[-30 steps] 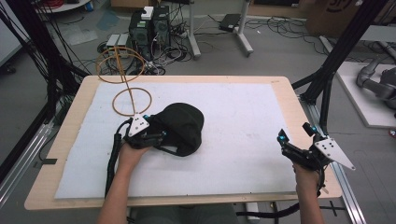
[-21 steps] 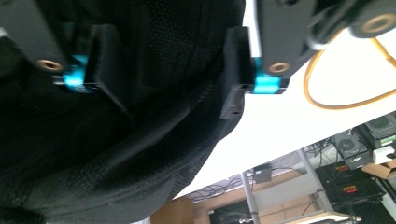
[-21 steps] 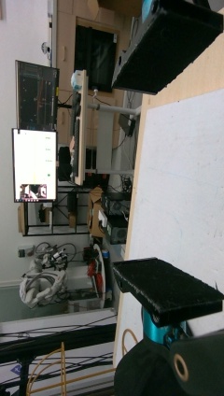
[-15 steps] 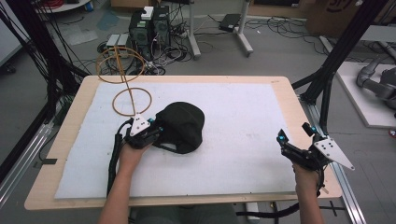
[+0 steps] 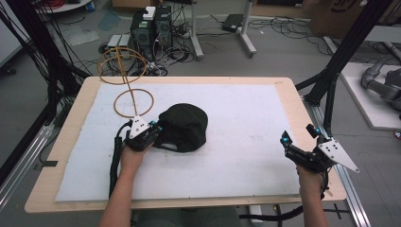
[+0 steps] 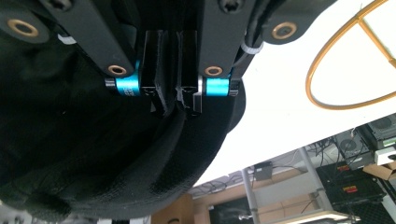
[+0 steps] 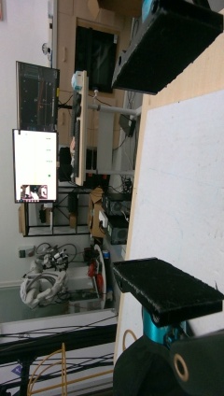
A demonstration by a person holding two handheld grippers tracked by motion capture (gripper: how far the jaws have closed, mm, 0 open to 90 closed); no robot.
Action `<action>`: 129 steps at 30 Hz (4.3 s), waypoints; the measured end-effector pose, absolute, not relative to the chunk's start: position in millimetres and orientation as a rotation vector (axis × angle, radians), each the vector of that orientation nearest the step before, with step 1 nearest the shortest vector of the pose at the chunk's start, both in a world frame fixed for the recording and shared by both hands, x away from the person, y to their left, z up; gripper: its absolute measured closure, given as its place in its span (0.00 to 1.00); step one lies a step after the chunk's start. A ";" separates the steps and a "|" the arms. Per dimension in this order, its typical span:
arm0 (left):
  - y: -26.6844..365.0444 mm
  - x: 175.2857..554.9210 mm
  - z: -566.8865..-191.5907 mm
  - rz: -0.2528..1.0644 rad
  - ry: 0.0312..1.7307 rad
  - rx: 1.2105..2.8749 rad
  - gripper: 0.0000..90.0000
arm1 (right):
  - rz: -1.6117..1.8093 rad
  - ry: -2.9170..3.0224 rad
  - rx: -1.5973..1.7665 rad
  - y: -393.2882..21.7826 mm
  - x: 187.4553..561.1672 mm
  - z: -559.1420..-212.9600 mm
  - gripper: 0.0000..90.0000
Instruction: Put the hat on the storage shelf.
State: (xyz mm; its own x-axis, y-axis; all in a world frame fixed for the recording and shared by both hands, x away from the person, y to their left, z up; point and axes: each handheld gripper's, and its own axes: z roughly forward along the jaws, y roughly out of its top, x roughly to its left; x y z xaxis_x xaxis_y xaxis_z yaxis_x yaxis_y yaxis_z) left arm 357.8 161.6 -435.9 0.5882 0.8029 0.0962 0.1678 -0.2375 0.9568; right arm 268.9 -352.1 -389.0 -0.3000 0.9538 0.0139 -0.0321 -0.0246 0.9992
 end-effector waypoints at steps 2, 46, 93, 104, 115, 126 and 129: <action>161.9 357.1 -434.8 0.733 0.804 1.729 0.94 | 1.463 1.392 1.039 -351.9 268.9 -388.9 0.12; 155.8 343.4 -347.9 0.820 0.699 1.517 0.95 | 1.464 1.388 1.041 -351.4 269.1 -388.7 0.12; 196.6 402.9 -206.2 1.043 0.814 1.337 0.95 | 1.454 1.383 1.078 -356.0 273.5 -395.1 0.12; 223.7 417.8 -198.3 1.079 0.911 1.275 0.95 | 1.457 1.372 1.081 -358.9 272.8 -394.4 0.12; 252.7 428.7 -204.8 1.102 1.015 1.234 0.95 | 1.458 1.376 1.094 -357.8 274.1 -396.3 0.12; 273.2 438.3 -218.0 1.103 1.110 1.220 0.95 | 1.455 1.387 1.093 -355.5 275.2 -397.3 0.12; 275.8 440.2 -222.0 1.098 1.127 1.220 0.95 | 1.452 1.388 1.087 -356.1 275.1 -397.2 0.12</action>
